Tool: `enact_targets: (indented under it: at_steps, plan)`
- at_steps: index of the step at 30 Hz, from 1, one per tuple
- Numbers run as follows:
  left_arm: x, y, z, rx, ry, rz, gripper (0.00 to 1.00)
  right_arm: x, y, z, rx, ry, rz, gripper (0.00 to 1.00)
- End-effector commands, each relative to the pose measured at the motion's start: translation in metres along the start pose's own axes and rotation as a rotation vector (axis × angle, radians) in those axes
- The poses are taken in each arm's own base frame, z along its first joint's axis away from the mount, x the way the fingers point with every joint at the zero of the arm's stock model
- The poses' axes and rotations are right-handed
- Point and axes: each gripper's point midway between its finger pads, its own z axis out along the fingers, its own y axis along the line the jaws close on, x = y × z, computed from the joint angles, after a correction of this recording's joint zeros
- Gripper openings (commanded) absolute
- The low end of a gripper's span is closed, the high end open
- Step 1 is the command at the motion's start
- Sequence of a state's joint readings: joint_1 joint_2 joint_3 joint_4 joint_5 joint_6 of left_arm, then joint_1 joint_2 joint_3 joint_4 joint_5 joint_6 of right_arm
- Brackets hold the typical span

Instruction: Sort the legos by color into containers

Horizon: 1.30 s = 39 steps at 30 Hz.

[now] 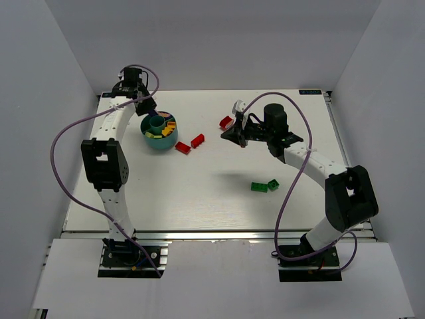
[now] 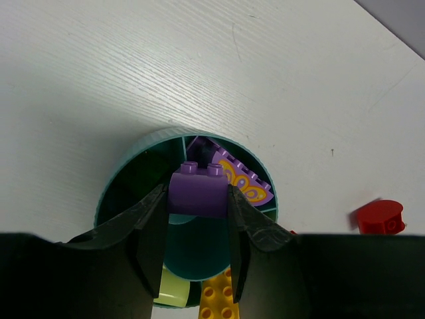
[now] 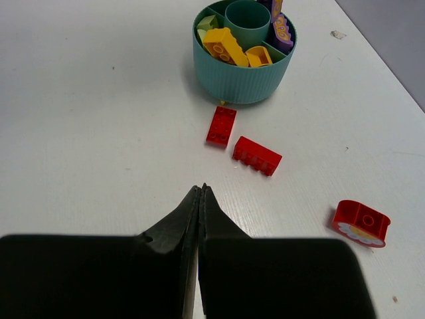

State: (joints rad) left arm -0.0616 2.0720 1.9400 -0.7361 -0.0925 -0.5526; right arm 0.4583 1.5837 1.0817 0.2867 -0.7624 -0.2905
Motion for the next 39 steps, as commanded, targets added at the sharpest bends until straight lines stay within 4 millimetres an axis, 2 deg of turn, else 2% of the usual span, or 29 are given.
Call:
enact_targets:
  at_steps: [1, 7, 15, 23, 27, 31, 39]
  plan:
    - [0.005, 0.001, -0.011, 0.008, 0.009, 0.015, 0.00, -0.016, -0.001, -0.005, 0.011, -0.038, -0.029, 0.00]
    - [0.013, 0.006, -0.014, 0.002, 0.022, 0.021, 0.00, -0.016, -0.002, -0.005, 0.011, -0.041, -0.031, 0.00]
    - [0.017, 0.003, -0.014, 0.022, 0.033, 0.014, 0.31, -0.015, -0.001, -0.005, 0.012, -0.039, -0.031, 0.00]
    - [0.018, 0.000, -0.012, 0.037, 0.041, 0.011, 0.45, -0.015, -0.002, -0.005, 0.015, -0.040, -0.036, 0.00]
    - [0.017, 0.001, -0.013, 0.033, 0.038, 0.013, 0.47, -0.015, -0.002, -0.005, 0.013, -0.041, -0.037, 0.00]
    - [0.015, 0.001, -0.014, 0.028, 0.035, 0.017, 0.54, -0.016, -0.003, -0.005, 0.015, -0.043, -0.039, 0.00]
    - [0.014, 0.002, -0.017, 0.021, 0.029, 0.023, 0.56, -0.016, -0.002, -0.005, 0.013, -0.042, -0.039, 0.00]
